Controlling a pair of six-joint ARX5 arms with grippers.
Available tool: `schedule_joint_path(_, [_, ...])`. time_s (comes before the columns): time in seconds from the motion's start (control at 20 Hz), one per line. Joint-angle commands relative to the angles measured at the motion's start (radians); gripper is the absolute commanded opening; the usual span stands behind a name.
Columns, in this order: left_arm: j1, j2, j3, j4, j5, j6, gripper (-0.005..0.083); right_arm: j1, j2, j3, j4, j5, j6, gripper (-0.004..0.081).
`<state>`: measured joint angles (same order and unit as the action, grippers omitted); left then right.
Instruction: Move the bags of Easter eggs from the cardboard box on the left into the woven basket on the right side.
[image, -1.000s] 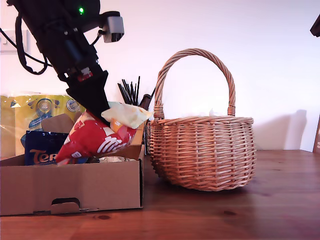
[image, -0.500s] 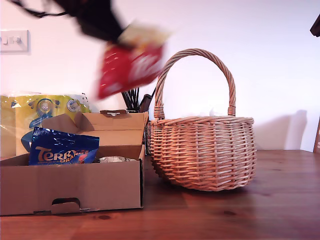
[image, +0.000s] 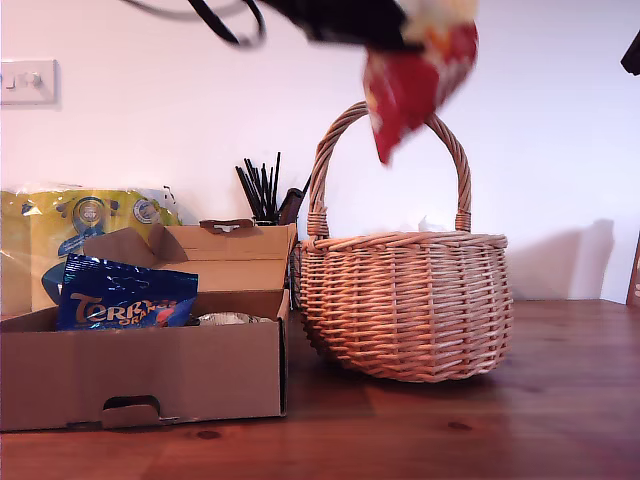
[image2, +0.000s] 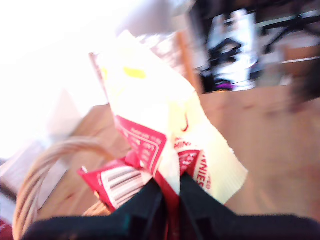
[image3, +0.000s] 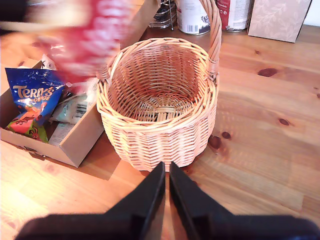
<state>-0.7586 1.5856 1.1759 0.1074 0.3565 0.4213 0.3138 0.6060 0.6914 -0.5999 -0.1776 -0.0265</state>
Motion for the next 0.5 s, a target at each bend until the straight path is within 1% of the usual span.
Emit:
schedule_joint_path(0.0, [0.001,0.061,-0.003,0.078,-0.029,-0.002,-0.0019,-0.005,0.0,-0.006,0.004,-0.006,-0.001,-0.0012])
schedule_joint_path(0.1, [0.001,0.124,-0.003,0.167,-0.066,0.002,-0.0019,-0.005,0.0,-0.006,0.004,-0.006,-0.001,-0.0012])
schedule_joint_path(0.15, [0.001,0.146,-0.002,0.189,-0.082,0.005,-0.0019,-0.005,0.0,-0.006,0.004,-0.006,-0.001,-0.0012])
schedule_joint_path(0.45, [0.001,0.207,-0.002,0.17,-0.119,0.007,-0.0019,-0.005,0.0,-0.006,0.004,-0.007,-0.001,-0.0012])
